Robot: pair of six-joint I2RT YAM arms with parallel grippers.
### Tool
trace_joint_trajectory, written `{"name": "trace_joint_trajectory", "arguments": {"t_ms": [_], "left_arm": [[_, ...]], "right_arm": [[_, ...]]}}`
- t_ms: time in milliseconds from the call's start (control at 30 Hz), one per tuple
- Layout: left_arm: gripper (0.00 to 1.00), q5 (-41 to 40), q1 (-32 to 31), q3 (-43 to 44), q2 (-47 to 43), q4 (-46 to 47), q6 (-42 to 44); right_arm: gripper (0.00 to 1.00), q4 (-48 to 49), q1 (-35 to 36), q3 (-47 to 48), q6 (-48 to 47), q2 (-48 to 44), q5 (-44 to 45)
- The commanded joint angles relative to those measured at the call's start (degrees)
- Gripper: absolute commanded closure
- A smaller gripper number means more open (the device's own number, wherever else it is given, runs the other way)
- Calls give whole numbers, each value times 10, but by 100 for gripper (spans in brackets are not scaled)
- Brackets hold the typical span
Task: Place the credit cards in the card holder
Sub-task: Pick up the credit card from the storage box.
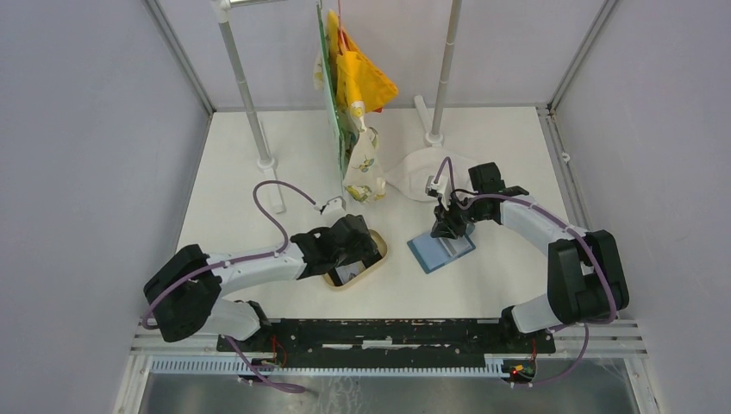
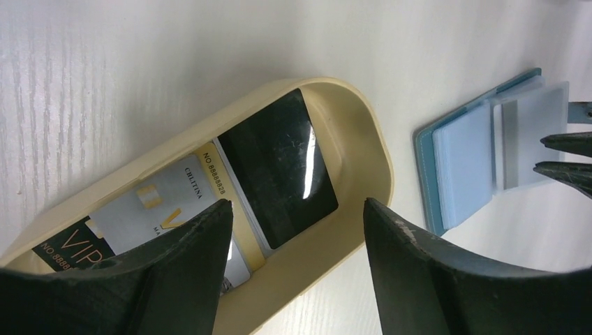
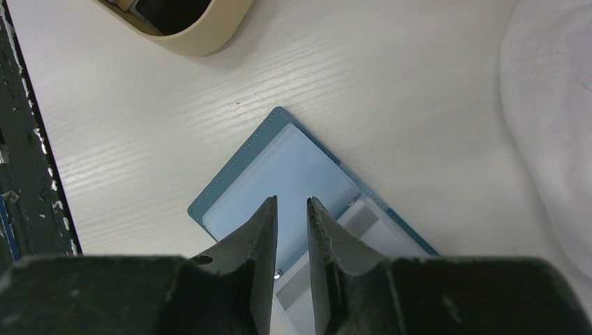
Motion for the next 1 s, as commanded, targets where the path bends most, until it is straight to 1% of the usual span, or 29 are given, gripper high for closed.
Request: {"name": "trace_joint_trajectory", "arguments": {"t_ms": [0,167,333,467,733,967], "left_arm": [[27,-35,1,35,23,-16,-52],[28,-38,1,53,54,-23,-57],[30,-43,1,102,108,-84,-72],[31,-40,1,116,131,-97,-79],[33,-48,2,108,125,-133,-105],[32,-48,1,92,102,-140,-114]], "right_arm": [[72,4,1,1,-5,1,-14],[72,1,1,2,-7,0,-16],[72,1,1,2,-8,-2,-15],[72,0,1,3,-8,-1,-15],[72,-3,1,4,-10,-2,-16],[72,-3,1,4,-10,-2,-17]]}}
